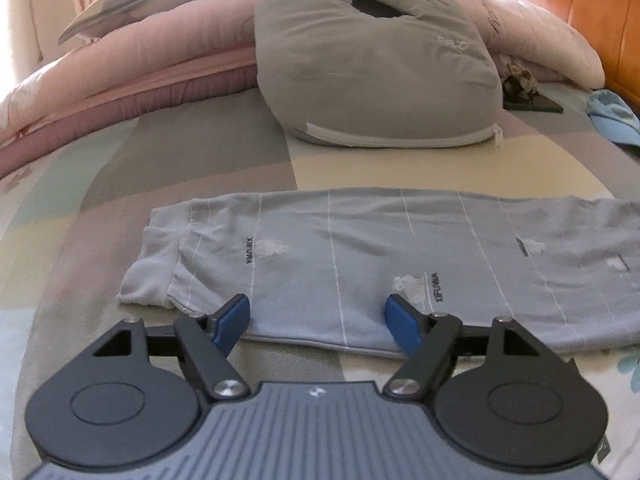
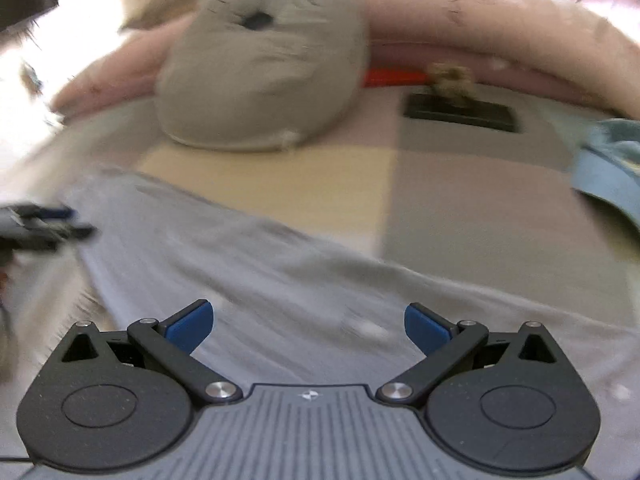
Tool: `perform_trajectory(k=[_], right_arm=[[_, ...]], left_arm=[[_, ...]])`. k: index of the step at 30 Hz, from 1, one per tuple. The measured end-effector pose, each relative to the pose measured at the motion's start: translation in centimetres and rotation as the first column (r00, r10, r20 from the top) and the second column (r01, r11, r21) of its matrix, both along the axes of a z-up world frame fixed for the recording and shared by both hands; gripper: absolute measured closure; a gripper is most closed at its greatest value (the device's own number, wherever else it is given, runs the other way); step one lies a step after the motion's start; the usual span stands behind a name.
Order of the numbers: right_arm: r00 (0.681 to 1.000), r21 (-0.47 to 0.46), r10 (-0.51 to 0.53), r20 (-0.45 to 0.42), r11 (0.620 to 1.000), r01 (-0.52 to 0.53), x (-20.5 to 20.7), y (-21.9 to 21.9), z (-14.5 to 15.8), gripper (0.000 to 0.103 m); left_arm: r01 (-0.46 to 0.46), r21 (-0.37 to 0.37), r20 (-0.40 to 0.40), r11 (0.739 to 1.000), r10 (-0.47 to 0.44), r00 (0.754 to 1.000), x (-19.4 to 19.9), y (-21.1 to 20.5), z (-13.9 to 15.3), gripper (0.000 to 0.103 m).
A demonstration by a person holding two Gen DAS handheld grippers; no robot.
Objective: Fold clothes
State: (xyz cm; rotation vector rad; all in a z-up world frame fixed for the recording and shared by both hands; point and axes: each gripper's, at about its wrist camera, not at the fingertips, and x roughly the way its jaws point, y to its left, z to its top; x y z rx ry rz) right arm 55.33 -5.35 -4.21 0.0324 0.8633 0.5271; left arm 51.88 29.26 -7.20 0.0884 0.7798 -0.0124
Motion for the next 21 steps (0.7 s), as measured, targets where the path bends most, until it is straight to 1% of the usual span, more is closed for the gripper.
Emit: perform_trajectory(k=[1,2,4,5,7,8,10,11,12,15,16,17,18,20,21], right_arm=[[0.999,0.035,0.022,-0.029,0.999,-0.021,0.6,0.7,-0.1,0.0],[0.998,0.05,0.033,-0.06,0.998,-0.03,1.1,1.6,-0.6,0.0],[0.997,0.024,0.025,-0.073,0.999,-0.023,1.9,3.1,-1.9,0.0],[0.999,-0.001,0.02,-0.045,1.0,-0.02,2.2,3.7,-2.5,0.0],[0.999,-0.046,0.024,0.048,0.999,-0.022,2.7,4.8,-3.2,0.0],[0.997,-0.069,0.027,0.072,0.997,-0.022,3.2,5.3,-3.4,0.0],[0.994,-0.107,0.04,0.097,0.994,-0.03,4.2,6.0,-3.5,0.0],[0.996,-0.115,0.046,0.083,0.993,-0.037,4.5,6.1,-3.2,0.0],[0.997,-0.119,0.036,0.069,0.993,-0.027,4.4,5.5,-3.0,0.0],[0.998,-0.139,-0.036,0.052,0.989,0.043,3.1,2.2,-2.9,0.0],[0.997,-0.146,-0.06,0.047,0.987,0.067,2.7,1.0,-2.8,0.0],[0.996,-0.153,-0.085,0.042,0.984,0.09,2.3,-0.1,-2.8,0.0],[0.993,-0.16,-0.109,0.037,0.981,0.113,1.8,-1.2,-2.7,0.0],[0.987,-0.174,-0.157,0.027,0.972,0.159,1.0,-3.4,-2.7,0.0],[0.983,-0.182,-0.181,0.023,0.966,0.182,0.6,-4.5,-2.6,0.0]], left_arm=[[-0.01,-0.013,-0.003,1.0,0.01,1.0,0.0,0.2,0.0,0.025],[-0.012,-0.024,-0.002,1.0,0.012,1.0,0.2,0.3,-0.1,0.025],[-0.015,-0.035,0.006,0.999,0.015,1.0,-0.1,0.5,-0.2,0.025],[-0.02,-0.039,0.007,0.999,0.02,1.0,0.0,0.7,-0.3,0.025],[-0.027,-0.043,0.009,0.999,0.027,1.0,0.2,0.6,-0.5,0.024],[-0.031,-0.044,0.01,0.999,0.031,0.999,0.3,0.6,-0.6,0.024],[-0.037,-0.047,0.014,0.998,0.037,0.999,0.3,0.5,-0.6,0.023],[-0.039,-0.047,0.015,0.998,0.039,0.999,0.3,0.5,-0.7,0.023],[-0.038,-0.049,0.018,0.998,0.039,0.999,0.3,0.6,-0.7,0.023],[-0.036,-0.045,0.021,0.998,0.037,0.999,0.3,0.5,-0.5,0.023],[-0.03,-0.034,0.021,0.999,0.03,0.999,0.3,0.1,-0.2,0.025],[-0.023,-0.024,0.021,0.999,0.024,1.0,0.3,-0.2,0.2,0.029],[-0.016,-0.013,0.021,1.0,0.016,1.0,0.3,-0.6,0.6,0.029],[0.052,-0.019,0.05,0.998,-0.051,0.997,0.3,-2.4,1.9,0.029],[0.097,-0.036,0.061,0.995,-0.095,0.994,0.4,-3.6,2.6,0.028]])
